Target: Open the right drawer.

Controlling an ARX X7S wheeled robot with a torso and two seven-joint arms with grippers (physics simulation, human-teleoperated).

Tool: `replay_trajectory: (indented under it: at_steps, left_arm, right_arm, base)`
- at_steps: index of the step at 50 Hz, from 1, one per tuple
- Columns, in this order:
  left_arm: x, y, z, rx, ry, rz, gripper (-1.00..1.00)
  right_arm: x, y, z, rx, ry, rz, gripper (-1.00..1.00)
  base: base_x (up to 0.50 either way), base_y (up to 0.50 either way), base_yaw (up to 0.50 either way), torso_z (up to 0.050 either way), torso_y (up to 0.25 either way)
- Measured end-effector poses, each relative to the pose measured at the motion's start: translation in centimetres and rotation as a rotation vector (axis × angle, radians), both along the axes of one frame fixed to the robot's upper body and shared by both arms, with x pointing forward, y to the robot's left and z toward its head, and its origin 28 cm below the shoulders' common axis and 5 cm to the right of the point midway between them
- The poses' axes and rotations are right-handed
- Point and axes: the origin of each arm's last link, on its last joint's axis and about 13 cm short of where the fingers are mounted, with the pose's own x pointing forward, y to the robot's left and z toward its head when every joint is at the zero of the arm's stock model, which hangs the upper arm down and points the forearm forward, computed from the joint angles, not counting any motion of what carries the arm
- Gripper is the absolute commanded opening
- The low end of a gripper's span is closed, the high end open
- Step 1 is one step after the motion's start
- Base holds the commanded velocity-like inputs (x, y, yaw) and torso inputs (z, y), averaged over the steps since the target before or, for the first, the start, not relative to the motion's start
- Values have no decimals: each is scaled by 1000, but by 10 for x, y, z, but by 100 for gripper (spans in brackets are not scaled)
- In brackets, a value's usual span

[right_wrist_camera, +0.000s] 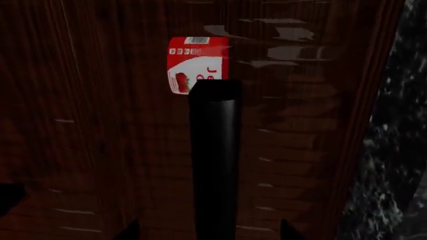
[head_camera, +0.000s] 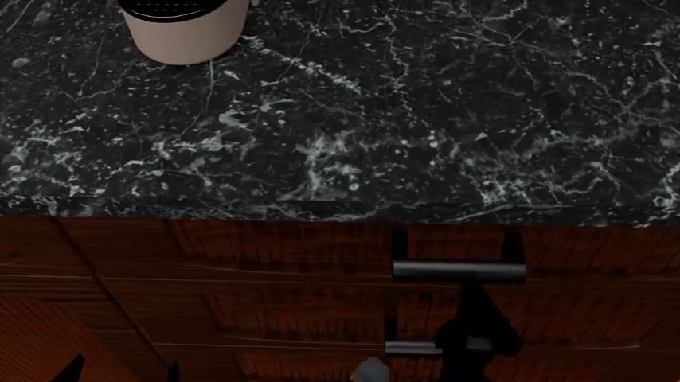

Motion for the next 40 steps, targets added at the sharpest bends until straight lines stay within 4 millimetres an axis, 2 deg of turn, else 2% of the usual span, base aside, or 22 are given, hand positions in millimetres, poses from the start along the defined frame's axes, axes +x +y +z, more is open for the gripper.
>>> replay_trajectory:
  at_steps: [18, 40]
  left_arm:
    - [1, 0, -1, 3, 2, -2, 100]
    - [0, -1, 0, 8, 1, -5, 100]
  right_arm:
    - [17, 0, 6, -141, -7, -17, 100]
    - [37, -4, 8, -162, -10, -60, 100]
  base:
    - [0, 0, 0, 0, 0]
    - [0, 0, 0, 0, 0]
